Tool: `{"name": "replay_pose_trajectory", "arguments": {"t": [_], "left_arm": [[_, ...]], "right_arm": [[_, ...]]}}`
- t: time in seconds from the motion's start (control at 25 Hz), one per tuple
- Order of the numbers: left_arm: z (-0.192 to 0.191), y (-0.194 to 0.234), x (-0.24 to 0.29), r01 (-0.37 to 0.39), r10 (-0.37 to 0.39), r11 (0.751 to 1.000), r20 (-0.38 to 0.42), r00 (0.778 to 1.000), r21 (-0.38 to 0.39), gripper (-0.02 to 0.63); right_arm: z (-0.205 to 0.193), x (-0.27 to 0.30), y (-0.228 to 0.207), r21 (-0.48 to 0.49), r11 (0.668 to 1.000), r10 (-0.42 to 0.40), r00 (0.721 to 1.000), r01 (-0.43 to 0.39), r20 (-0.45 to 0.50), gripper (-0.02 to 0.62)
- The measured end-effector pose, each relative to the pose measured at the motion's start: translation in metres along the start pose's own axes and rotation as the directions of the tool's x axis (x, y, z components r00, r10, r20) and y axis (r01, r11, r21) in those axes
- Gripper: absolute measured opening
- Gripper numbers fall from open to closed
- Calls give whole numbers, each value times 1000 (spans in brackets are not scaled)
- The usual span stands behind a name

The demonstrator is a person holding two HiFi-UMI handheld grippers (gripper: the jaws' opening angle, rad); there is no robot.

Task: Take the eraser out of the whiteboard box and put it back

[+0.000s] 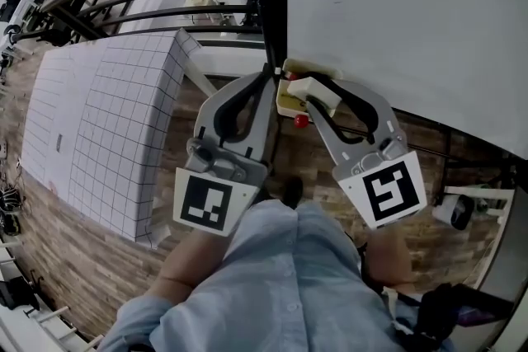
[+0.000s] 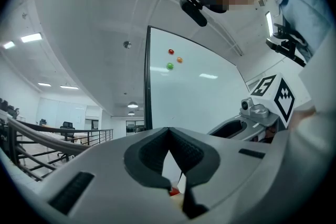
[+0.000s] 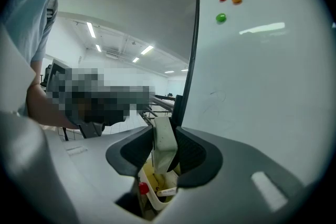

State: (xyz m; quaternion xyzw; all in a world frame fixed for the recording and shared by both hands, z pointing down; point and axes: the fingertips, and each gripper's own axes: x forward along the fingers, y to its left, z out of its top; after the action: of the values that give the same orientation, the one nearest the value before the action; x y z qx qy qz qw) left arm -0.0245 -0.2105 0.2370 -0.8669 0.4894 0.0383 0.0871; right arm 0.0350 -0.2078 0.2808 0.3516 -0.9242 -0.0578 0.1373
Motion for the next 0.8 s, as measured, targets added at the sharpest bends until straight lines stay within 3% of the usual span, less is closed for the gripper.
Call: {"name": "replay_pose_trajectory", "arguments": {"t": [0.8], "left_arm": [[-35, 26, 6, 26, -30, 997, -65, 997, -71, -2]], "right_arm": [[-66, 47, 21, 9, 998, 55, 977, -55, -208, 132]]}}
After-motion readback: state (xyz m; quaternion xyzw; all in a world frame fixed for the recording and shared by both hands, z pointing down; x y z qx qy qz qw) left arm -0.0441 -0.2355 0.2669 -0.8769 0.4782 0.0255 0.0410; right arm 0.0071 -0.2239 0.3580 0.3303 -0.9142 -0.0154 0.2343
